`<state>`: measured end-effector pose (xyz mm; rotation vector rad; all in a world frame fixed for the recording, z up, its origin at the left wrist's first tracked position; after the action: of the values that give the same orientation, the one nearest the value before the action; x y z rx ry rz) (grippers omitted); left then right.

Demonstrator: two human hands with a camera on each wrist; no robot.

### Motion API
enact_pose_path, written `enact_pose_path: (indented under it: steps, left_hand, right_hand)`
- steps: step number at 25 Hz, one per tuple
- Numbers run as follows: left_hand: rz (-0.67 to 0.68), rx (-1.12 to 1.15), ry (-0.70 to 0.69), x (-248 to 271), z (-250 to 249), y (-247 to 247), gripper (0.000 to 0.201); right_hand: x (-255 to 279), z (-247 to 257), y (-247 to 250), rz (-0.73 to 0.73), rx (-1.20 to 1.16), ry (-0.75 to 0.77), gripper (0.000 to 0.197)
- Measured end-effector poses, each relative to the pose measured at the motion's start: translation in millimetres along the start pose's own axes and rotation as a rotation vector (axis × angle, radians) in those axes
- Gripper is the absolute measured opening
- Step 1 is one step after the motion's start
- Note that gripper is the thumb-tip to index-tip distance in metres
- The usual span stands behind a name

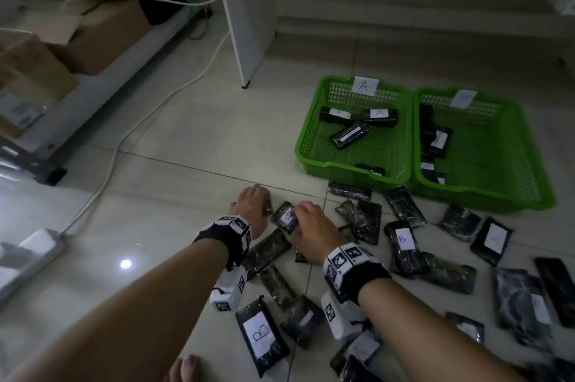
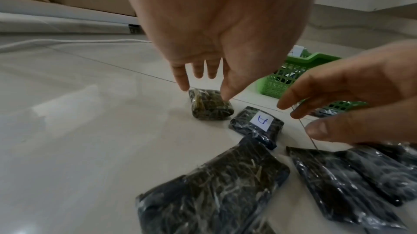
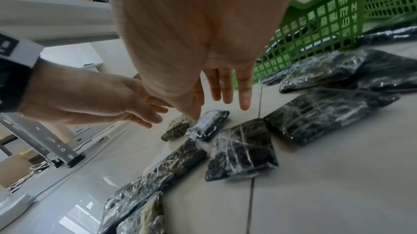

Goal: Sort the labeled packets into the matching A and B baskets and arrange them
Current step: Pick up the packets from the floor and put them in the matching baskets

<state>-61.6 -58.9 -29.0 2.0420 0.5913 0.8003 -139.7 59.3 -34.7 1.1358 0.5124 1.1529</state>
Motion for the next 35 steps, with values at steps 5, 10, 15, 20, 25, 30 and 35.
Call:
enact_pose_path:
  steps: [5, 10, 15, 20, 25, 30, 35]
  left_hand:
    - [0.050, -0.167, 0.026, -11, 8, -20, 0.068]
    - [-0.062, -0.111, 0.045, -6, 34, -18, 0.058]
    - [-0.207, 0.611, 0.115, -10, 53, 6, 0.043]
    - [-0.316, 1.278, 0.217, -2, 45, 34, 0.027]
    - [-0.343, 1.332, 0.150, -7, 11, 57, 0.017]
    - [-0.324, 1.341, 0.058, -22, -36, 60, 0.023]
    - [-0.246, 1.283, -0.049, -24, -78, 49, 0.022]
  right_hand:
    - [-10, -17, -28, 0.034, -0.030, -0.077, 0.065]
    - [-27, -12, -30, -0.058, 0.109, -0.025, 0.062]
    - [-26, -26, -4, -0.221, -0.365, -0.143, 0.061]
    - [-15, -59, 31, -0.167, -1.059, -0.422, 0.038]
    - [12, -86, 83, -0.269, -1.146, -0.435, 0.011]
    - [26, -129, 119, -0.460, -1.091, -0.444, 0.021]
    - [25, -158, 154, -0.678, -0.502, -0.421, 0.015]
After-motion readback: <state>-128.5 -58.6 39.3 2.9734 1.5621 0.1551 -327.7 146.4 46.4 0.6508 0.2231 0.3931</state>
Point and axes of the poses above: each hand's wrist, its own x-axis away from the middle knuckle, its own y-axis out of the back of the hand, z = x × y, the point moved 9 cm from there along -x, towards the middle knuckle, and after that the axes turned 7 degrees about x, right-handed, at the moved point
